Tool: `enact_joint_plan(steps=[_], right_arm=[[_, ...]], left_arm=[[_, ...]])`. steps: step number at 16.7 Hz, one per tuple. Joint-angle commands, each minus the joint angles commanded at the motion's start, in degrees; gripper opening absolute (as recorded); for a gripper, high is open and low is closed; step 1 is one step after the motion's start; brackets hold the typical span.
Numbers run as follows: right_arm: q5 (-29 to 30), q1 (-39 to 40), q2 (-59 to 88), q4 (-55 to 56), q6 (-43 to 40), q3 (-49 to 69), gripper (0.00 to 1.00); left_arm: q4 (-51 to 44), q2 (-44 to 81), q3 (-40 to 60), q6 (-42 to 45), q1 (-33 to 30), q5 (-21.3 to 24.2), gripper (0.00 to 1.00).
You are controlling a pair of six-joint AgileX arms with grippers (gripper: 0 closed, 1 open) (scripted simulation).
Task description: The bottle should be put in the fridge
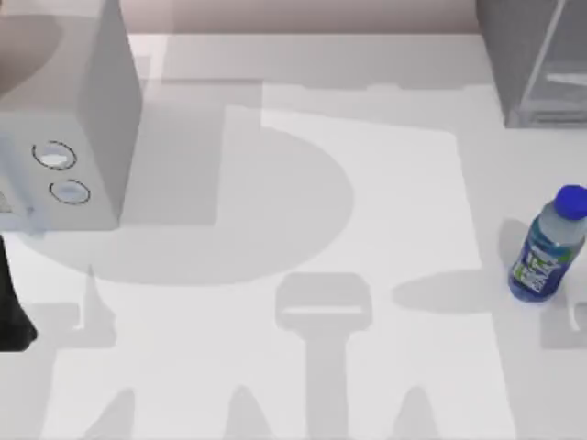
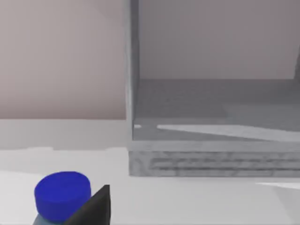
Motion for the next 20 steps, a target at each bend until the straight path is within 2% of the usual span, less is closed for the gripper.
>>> enact_joint_plan(steps=[4,8,12,20], right_arm=[[-1.3,-0.37,1.75,1.66,-0.29,0.02,1.0],[-8.26,-2.75,12.58,11.39,-1.71,0.56,1.0],[-19.05,-6.65,32.58,27.52,-3.7,2.15,1.0],[-44.13,-15.12,82.52,66.0,-8.43,7.04,1.0]], left_arm=[[0.0,0.0,0.0,0.0,0.0,0.0,1.0],[0.0,0.0,0.0,0.0,0.0,0.0,1.0],[0.0,0.0,0.0,0.0,0.0,0.0,1.0],[0.0,0.0,0.0,0.0,0.0,0.0,1.0]])
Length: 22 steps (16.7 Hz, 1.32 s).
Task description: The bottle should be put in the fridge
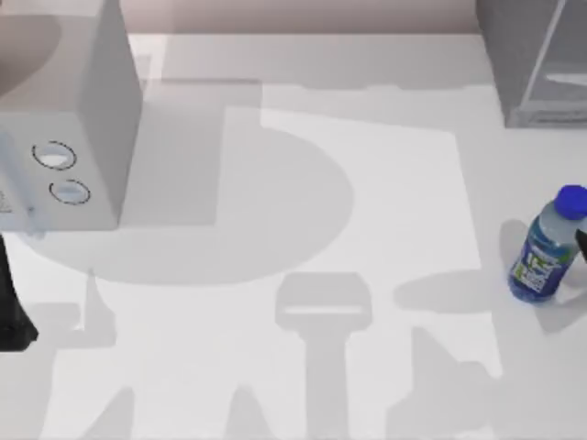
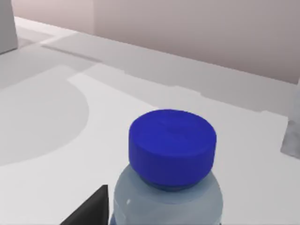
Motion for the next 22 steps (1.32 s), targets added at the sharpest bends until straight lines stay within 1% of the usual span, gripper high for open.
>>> enact_joint_plan(steps=[5,8,10,17,19,22], right_arm=[[-12.83,-4.3,24.59,19.25,-2.79,2.23,1.0],[-17.82,-6.06,33.59,26.59,-3.93,2.86,1.0],[-19.68,-6.74,36.84,29.39,-4.36,3.05,1.0],[-19.98,-6.51,37.73,30.17,-4.34,3.03,1.0],[-18.03,-4.63,38.27,30.58,-3.31,4.27,1.0],[-12.83,0.63,40.03,31.29,-1.11,7.16,1.0]], left_arm=[[0.0,0.0,0.0,0.0,0.0,0.0,1.0],[0.0,0.0,0.0,0.0,0.0,0.0,1.0],[0.0,0.0,0.0,0.0,0.0,0.0,1.0],[0.0,0.0,0.0,0.0,0.0,0.0,1.0],[0.0,0.0,0.0,0.0,0.0,0.0,1.0],[0.0,0.0,0.0,0.0,0.0,0.0,1.0]])
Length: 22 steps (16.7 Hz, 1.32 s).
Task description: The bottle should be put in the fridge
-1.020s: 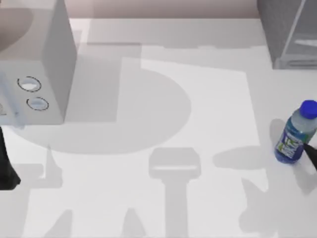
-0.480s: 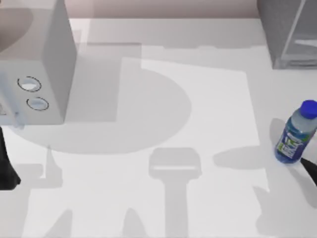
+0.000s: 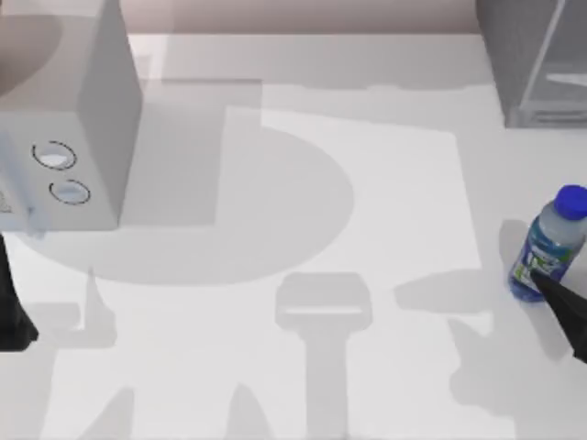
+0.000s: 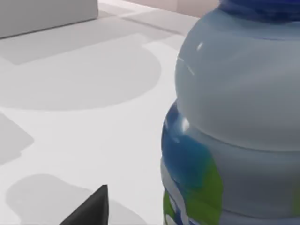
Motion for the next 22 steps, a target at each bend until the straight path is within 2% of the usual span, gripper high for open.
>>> enact_joint_plan(steps=[4,8,21,22], right_arm=[[6.02,6.09,2.04,0.48,1.9,3.05,1.0],[6.22,6.3,2.13,0.5,1.96,3.17,1.0],[6.22,6.3,2.13,0.5,1.96,3.17,0.03],[6.22,6.3,2.13,0.5,1.96,3.17,0.01]], left_arm=[[0.0,0.0,0.0,0.0,0.0,0.0,1.0],[0.0,0.0,0.0,0.0,0.0,0.0,1.0],[0.0,0.0,0.0,0.0,0.0,0.0,1.0],[0.0,0.0,0.0,0.0,0.0,0.0,1.0]])
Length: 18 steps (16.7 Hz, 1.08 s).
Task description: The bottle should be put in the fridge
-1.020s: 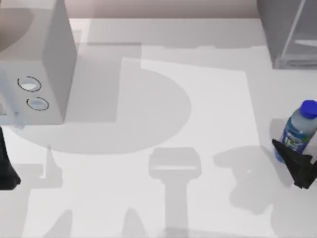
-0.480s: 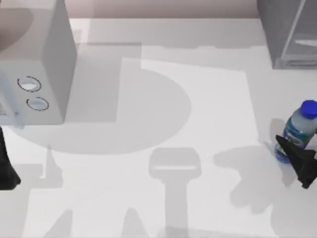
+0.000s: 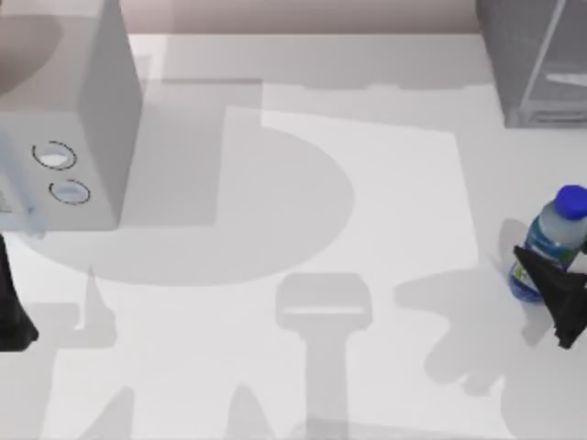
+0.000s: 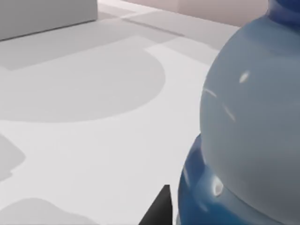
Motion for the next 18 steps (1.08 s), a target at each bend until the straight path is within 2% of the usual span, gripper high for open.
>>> enact_joint_plan(steps=[11,15,18], right_arm=[[-1.35,-2.16,-1.98,-2.0,-1.43,1.11,0.01],[-8.2,-8.42,-7.63,-12.13,-4.85,2.8,0.01],[-12.4,-12.19,-11.28,-24.41,-6.91,4.24,0.01]], left_arm=[[0.0,0.0,0.0,0.0,0.0,0.0,1.0],[0.0,0.0,0.0,0.0,0.0,0.0,1.0],[0.0,0.0,0.0,0.0,0.0,0.0,1.0]])
